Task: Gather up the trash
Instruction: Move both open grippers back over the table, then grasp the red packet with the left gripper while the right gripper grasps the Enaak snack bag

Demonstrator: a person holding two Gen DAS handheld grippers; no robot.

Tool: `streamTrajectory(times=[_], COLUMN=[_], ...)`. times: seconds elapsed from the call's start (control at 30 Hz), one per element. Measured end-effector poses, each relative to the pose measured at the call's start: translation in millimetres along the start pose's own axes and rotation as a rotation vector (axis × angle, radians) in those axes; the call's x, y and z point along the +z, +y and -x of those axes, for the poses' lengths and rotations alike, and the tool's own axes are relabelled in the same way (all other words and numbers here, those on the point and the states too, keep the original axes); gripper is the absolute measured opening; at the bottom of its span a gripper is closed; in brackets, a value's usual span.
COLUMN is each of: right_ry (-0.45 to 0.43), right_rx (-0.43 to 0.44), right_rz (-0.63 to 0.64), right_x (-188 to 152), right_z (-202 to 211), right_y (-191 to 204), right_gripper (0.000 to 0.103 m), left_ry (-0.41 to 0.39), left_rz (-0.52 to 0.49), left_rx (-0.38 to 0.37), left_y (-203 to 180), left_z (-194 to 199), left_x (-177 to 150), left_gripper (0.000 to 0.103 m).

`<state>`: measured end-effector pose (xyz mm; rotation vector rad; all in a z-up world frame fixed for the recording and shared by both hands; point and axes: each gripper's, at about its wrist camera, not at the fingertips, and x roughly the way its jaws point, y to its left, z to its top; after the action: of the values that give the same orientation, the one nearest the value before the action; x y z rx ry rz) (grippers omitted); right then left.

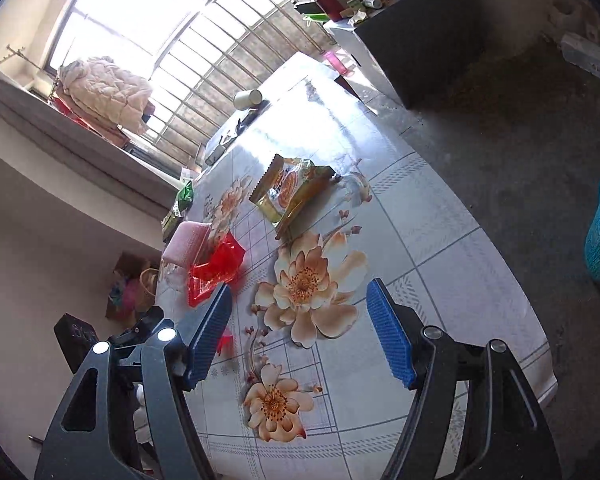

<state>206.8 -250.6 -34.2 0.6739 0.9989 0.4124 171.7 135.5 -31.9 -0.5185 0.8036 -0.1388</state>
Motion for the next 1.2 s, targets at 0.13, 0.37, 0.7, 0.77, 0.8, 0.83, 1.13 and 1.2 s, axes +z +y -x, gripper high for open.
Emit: streamTrajectory(times=[0.13,0.37,0.7,0.77,0.8,0.83,1.13,1.2], right_ry=[0.057,0.065,0.022,0.015,0.01,0.004,-0.039,-0.039], right_rx=[0.02,-0.077,-0.131,-0.163,-0.186,-0.212,-0.443,-0.451], right_rz=[-0.094,-0.125,-0.063,-0.026,0.0,0.029,0.256,0.27], right_x=[22.2,49.3,77.1,79.5,79.9,80.6,73.8,71.8], right_z=[-40.9,-93.2,-128.2,-135.7,-139.6,-143.5,-157.3,-155.1], right_y=[-3.7,-3.5,16.6,24.5,29.2,33.7,58.4,57.2], right_gripper=[0.068,0.068,0.064,0.06,0.058,0.054,0.02,0.014], left_ry=[0.014,0.042,0.078,0.076,0.076,0.075,0.058,0.05], left_rz=[0.033,0.011,-0.044,-0.065,-0.074,-0.082,-0.141,-0.152], left_rx=[0.004,0.054,0.081,0.089,0.093,0.097,0.149,0.156], left_y=[7.7,9.1,5.1,1.5,-0.3,-1.8,-13.1,-15.3], left_z=[-17.6,-41.4,-60.2,-61.9,-62.9,-64.2,-67.1,-66.4], left_x=[8.4,18.0,16.1,14.7,14.1,13.7,7.7,7.0], left_gripper=[0.062,0.041,0.025,0.021,0.021,0.02,0.017,0.016])
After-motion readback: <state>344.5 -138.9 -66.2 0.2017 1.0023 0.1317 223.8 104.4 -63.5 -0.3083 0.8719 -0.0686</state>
